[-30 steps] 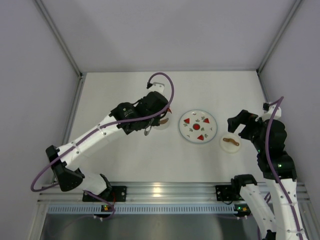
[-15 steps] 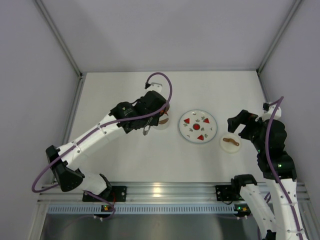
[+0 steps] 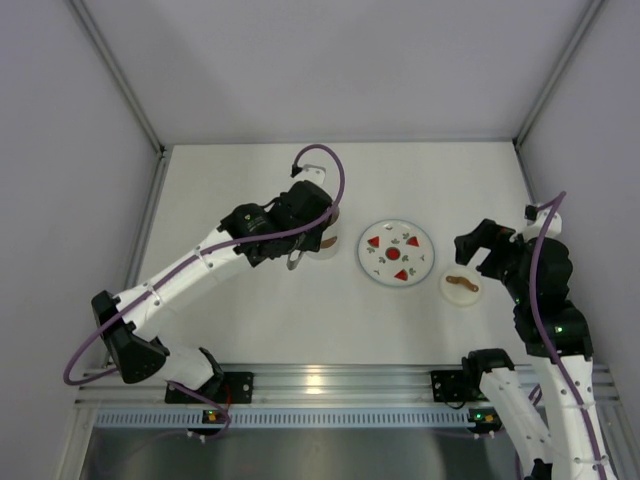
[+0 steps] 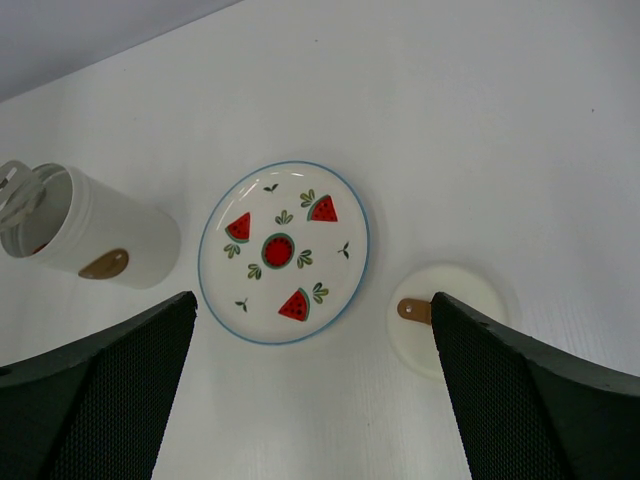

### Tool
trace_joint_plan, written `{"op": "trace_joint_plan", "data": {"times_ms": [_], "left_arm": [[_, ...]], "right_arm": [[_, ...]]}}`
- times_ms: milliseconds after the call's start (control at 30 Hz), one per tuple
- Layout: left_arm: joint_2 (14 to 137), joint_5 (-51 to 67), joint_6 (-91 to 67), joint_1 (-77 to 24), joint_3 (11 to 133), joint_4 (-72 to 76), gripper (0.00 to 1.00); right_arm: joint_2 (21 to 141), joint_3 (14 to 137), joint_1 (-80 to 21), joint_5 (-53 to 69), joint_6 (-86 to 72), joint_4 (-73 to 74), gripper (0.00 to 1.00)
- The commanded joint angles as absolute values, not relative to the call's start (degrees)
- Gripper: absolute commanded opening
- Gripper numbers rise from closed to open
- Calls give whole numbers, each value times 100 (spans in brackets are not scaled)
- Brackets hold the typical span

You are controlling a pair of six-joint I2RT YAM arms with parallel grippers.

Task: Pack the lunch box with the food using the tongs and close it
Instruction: Place the fake food in the packing box, then place the clamp at the center of the board.

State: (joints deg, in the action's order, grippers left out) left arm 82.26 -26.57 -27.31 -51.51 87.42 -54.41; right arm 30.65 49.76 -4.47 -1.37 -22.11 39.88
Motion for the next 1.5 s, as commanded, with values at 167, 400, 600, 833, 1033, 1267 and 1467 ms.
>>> {"op": "trace_joint_plan", "data": {"times_ms": [167, 400, 600, 833, 1033, 1267, 1467], "left_arm": [[8060, -2969, -2716, -5133, 9123, -5203, 51], [8007, -2674, -2795, -3775, 9352, -4757, 52], [8024, -2171, -2997, -2289, 8369, -3772, 52], [8621, -1758, -3199, -1292, 7331, -2682, 52], [8955, -1890, -3348, -1169, 6365, -1539, 55], [8957, -1346, -3998, -1178, 5249, -1143, 55], [8026, -985, -4254, -1195, 3887, -756, 55]], "right_arm": [[3103, 5071, -369, -97, -2171, 3902, 100], [3129, 5124, -369, -62, -2189, 3902, 100], [3182, 5168, -360, -35, -2206, 3876, 99], [3234, 5168, -369, -35, -2241, 3806, 99], [3296, 5124, -360, -35, -2276, 3788, 100], [3340, 4914, -369, -53, -2320, 3700, 99], [3436, 4694, -360, -272, -2364, 3613, 100]]}}
